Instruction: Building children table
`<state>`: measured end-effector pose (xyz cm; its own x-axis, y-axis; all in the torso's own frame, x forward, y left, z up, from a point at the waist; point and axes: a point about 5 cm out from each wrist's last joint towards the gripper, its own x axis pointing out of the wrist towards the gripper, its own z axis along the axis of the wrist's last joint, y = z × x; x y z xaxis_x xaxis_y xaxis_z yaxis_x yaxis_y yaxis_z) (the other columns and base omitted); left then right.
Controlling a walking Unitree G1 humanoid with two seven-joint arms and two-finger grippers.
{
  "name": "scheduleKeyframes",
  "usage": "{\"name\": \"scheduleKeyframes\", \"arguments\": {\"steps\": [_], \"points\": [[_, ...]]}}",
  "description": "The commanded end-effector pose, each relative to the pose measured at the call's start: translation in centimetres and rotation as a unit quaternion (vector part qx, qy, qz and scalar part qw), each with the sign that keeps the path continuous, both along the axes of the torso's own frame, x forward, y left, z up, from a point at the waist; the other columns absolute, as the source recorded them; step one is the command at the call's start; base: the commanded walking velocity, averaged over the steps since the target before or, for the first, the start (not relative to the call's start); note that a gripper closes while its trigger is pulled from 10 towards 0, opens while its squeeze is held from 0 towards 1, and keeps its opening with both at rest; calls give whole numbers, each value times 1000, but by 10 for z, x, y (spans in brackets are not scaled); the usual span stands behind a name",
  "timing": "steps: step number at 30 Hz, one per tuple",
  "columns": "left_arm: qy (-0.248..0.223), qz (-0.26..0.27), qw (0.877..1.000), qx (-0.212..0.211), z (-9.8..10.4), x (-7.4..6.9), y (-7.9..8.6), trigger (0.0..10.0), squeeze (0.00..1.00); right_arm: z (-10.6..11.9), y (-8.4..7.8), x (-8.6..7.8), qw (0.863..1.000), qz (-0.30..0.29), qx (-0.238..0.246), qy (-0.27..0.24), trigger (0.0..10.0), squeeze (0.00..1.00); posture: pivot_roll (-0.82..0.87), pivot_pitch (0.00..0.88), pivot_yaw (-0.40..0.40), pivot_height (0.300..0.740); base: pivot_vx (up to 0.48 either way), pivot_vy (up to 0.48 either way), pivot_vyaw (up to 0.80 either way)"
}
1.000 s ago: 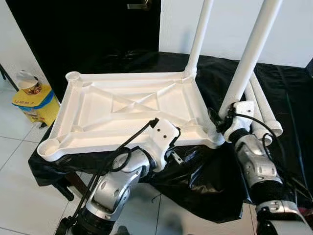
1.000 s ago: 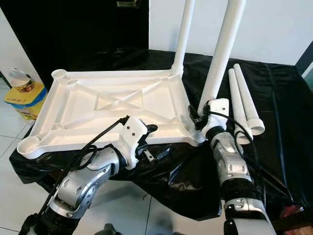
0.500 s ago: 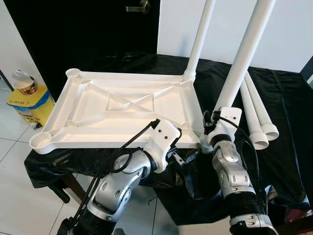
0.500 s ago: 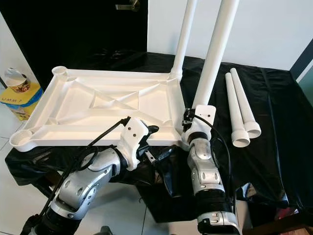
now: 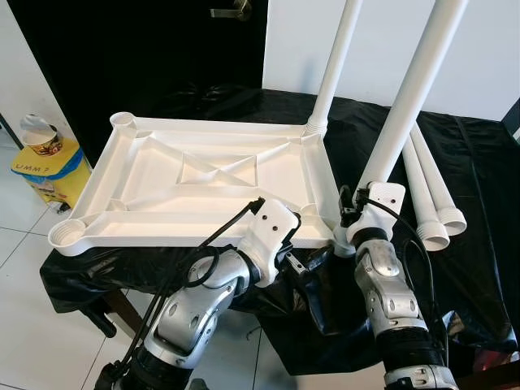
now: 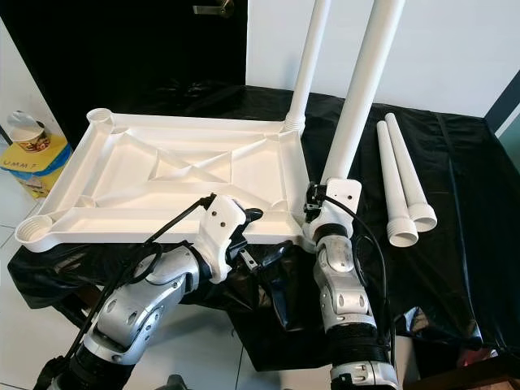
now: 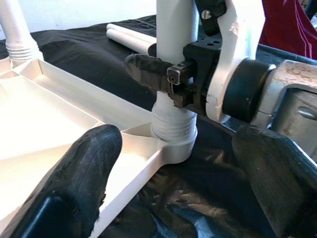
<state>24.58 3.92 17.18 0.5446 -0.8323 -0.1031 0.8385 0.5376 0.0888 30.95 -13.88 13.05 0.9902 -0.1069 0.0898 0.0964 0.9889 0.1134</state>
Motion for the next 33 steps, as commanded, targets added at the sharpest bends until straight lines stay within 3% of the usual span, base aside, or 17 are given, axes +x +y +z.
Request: {"name": "scheduleKeyframes", "arguments": {"steps": [1, 2, 10, 21, 33], "points": [[-5, 5, 1000, -6, 2, -1, 0, 10000, 0, -17, 7, -9, 999, 11, 24, 23, 10000, 0, 105, 38, -68, 740, 0, 0, 0], [-5, 6, 1000, -6, 2, 0, 0, 10000, 0, -15, 8, -13, 999, 29, 18, -1, 10000, 0, 104, 39, -67, 740, 0, 0, 0], [-5, 6, 1000, -7, 2, 0, 0, 10000, 0, -20, 3, -19, 998, 62, 6, -21, 10000, 0, 98, 44, -61, 740, 0, 0, 0], [-4, 4, 1000, -8, 3, 1, -1, 10000, 0, -22, 3, -6, 998, 24, 13, 51, 10000, 0, 98, 44, -60, 740, 0, 0, 0], [-6, 10, 1000, -10, 3, 2, 0, 10000, 0, -21, 8, -11, 999, 20, 5, 28, 10000, 0, 104, 43, -66, 740, 0, 0, 0]]}}
